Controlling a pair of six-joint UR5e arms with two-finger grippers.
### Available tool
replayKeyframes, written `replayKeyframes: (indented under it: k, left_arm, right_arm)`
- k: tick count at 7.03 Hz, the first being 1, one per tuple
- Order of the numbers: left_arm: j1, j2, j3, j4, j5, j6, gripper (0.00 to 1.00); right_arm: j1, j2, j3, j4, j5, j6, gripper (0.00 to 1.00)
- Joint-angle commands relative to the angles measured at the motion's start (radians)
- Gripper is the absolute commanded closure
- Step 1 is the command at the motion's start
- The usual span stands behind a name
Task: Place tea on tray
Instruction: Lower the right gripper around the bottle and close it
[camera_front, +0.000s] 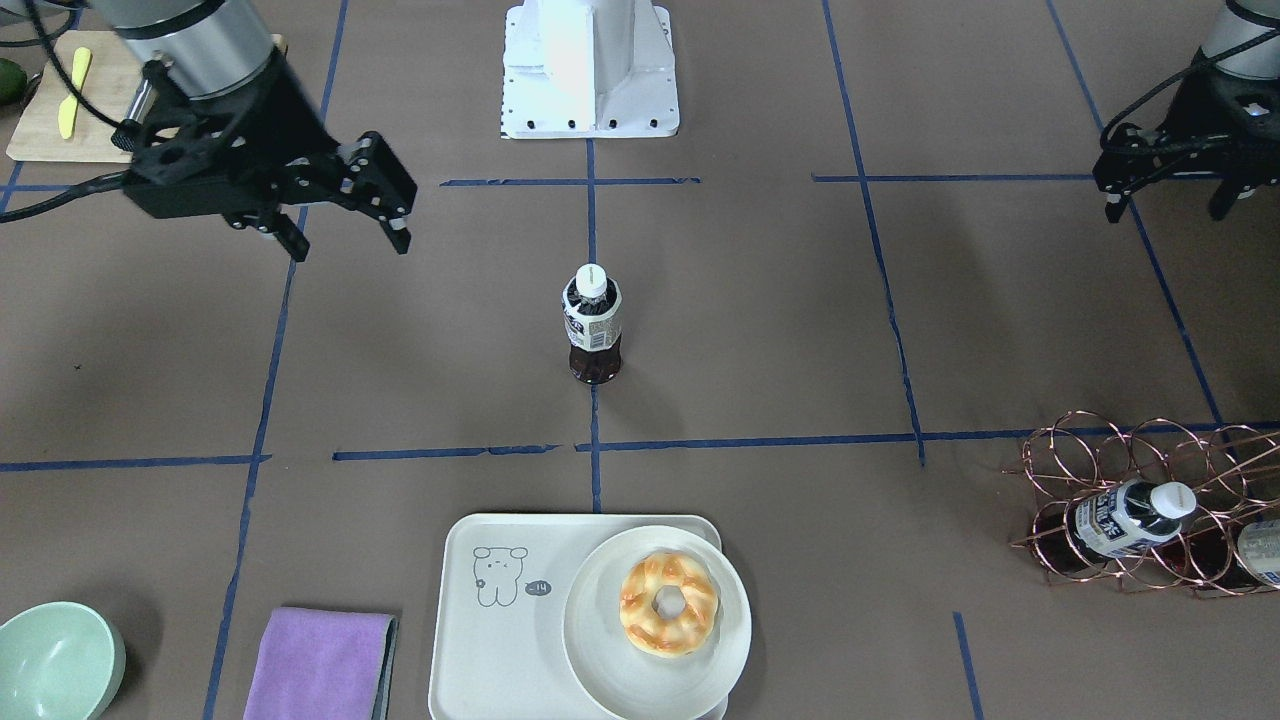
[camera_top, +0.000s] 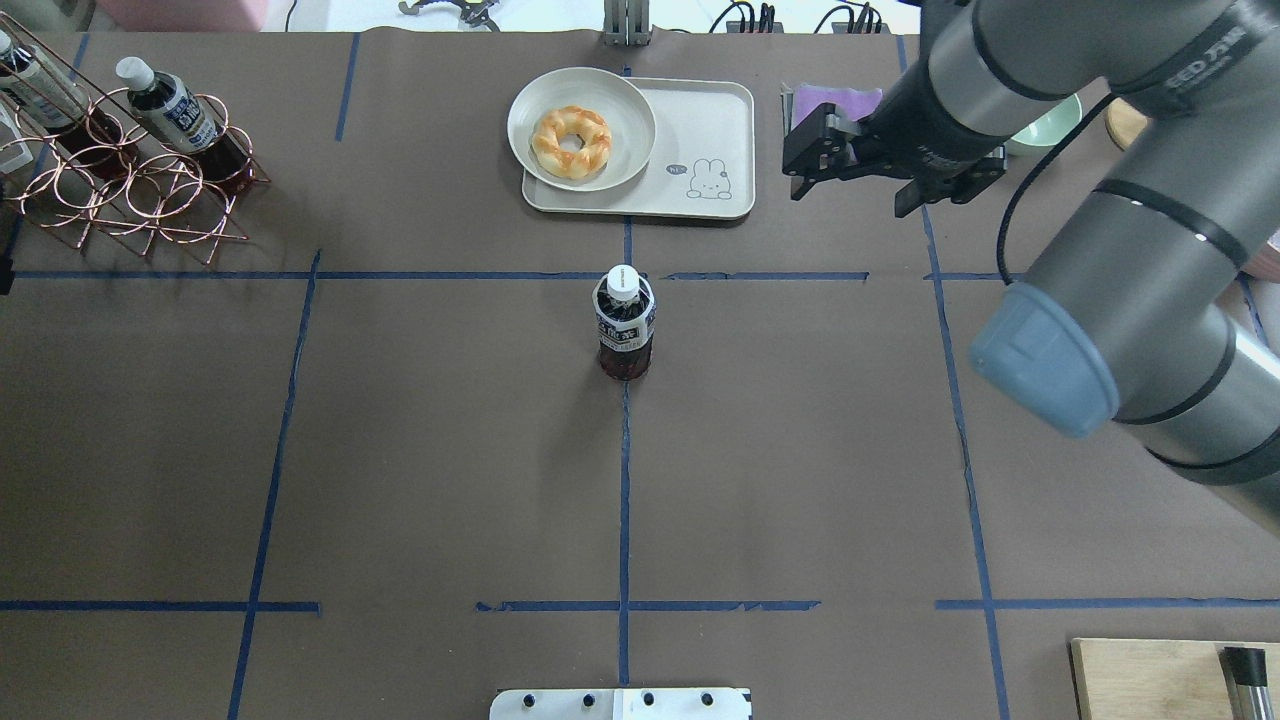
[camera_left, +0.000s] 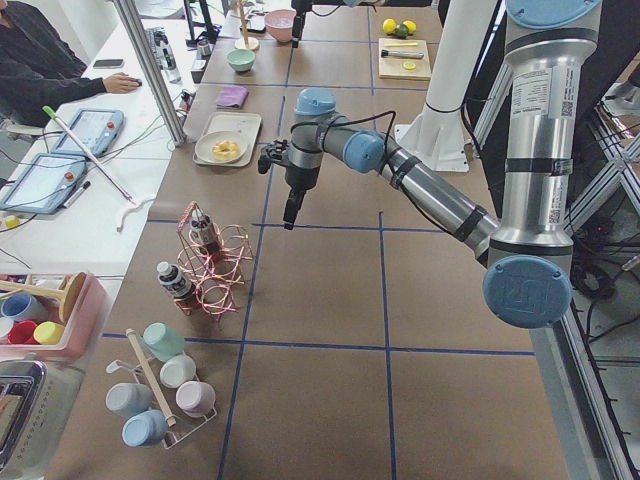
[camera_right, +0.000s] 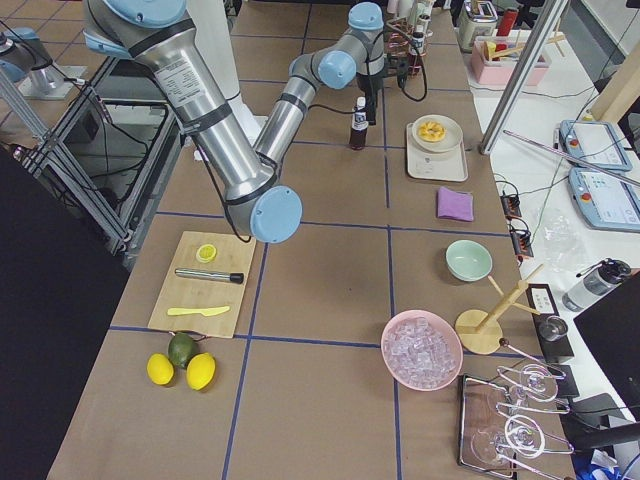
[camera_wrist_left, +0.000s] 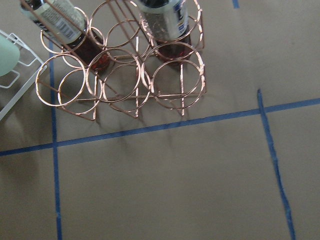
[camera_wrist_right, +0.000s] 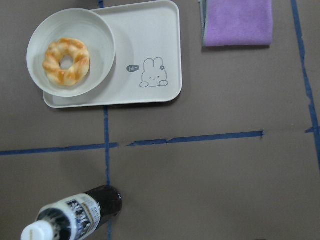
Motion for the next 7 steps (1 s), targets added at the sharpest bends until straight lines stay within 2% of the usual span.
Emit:
replayKeyframes:
  k: [1,2,4,7]
  left_arm:
    - [-0.099,0.068,0.042,-0.013,-0.096,0.109,0.00]
    - [-0.146,0.079,0.074,-0.011,-0.135,0.164,0.00]
    - [-0.209,0.079,0.138,-0.014,-0.172,0.269,0.00]
    - [-0.214,0.079,0.146,-0.014,-0.173,0.271,0.00]
  right_arm:
    - [-0.174,0.126,-0.015,-0.088,-0.166,0.108,0.00]
    - [-0.226,0.176,-0.068,-0.088,-0.216,0.136,0.00]
    - [-0.261,0.331,-0.279,-0.087,-0.257,0.164,0.00]
    - [-0.267,0.330,-0.323,-0.085,-0.283,0.147,0.00]
